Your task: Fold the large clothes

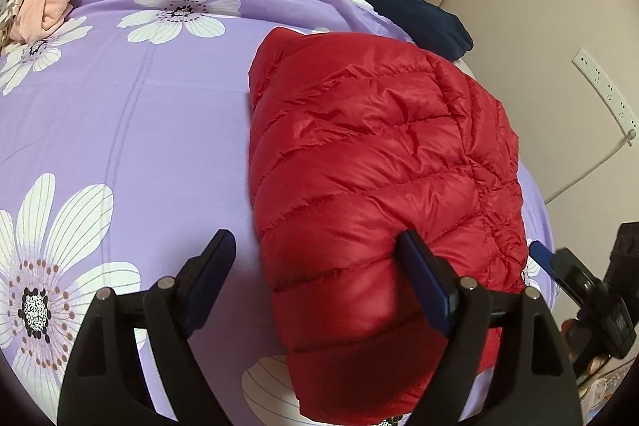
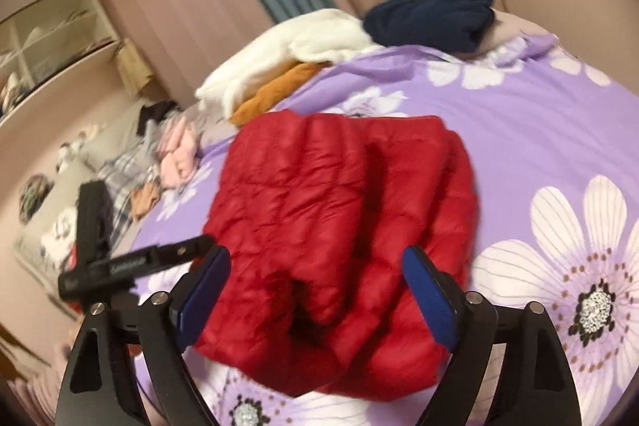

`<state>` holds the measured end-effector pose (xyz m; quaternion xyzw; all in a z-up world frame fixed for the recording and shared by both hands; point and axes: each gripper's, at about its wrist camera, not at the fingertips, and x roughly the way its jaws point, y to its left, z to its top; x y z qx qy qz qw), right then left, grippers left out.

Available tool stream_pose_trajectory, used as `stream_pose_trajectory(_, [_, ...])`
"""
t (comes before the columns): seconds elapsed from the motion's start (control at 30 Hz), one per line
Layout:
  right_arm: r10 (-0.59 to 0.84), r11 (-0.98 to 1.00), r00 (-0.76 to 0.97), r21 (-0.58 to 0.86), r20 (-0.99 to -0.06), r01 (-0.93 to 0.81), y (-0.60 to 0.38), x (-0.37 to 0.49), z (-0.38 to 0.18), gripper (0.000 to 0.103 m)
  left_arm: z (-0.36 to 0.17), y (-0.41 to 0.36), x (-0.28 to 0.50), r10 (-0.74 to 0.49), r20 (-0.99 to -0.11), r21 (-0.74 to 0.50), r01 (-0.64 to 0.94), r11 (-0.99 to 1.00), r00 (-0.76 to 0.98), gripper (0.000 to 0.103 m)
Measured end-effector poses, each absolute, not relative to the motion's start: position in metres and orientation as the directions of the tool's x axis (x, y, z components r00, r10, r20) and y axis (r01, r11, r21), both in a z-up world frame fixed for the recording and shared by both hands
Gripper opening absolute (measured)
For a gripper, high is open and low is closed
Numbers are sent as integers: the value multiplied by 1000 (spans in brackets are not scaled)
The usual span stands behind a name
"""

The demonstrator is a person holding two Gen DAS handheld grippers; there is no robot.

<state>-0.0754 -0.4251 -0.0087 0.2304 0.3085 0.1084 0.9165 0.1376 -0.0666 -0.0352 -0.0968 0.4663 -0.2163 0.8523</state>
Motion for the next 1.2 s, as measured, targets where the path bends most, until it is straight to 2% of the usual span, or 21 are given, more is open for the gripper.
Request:
stream_pose_trajectory(0.23, [349, 836, 761, 549, -547, 11, -441, -58, -23, 93, -38, -56, 148, -506, -739, -440, 251, 863, 445, 88])
stream_pose_trajectory(0.4, [386, 786, 730, 615, -564, 60, -450, -44, -40, 96, -49, -59, 158, -527, -745, -469, 241, 850, 409, 97])
stream_pose_trajectory(0.6, [393, 769, 725, 635, -565, 78, -458, -31, -48, 101, -61, -57, 168, -574, -735, -534, 213, 818, 360, 102])
stream_pose_trajectory(0.77, [423, 734, 687, 668, -591, 123, -466, -24, -62, 102, -70, -60, 175, -603, -730, -569, 202, 797, 321, 103])
stream_pose_trajectory(1.2, [538, 622, 645, 772, -542, 129, -476, -10, -92, 102, -84, -79, 188, -655, -708, -622, 207, 755, 264, 103])
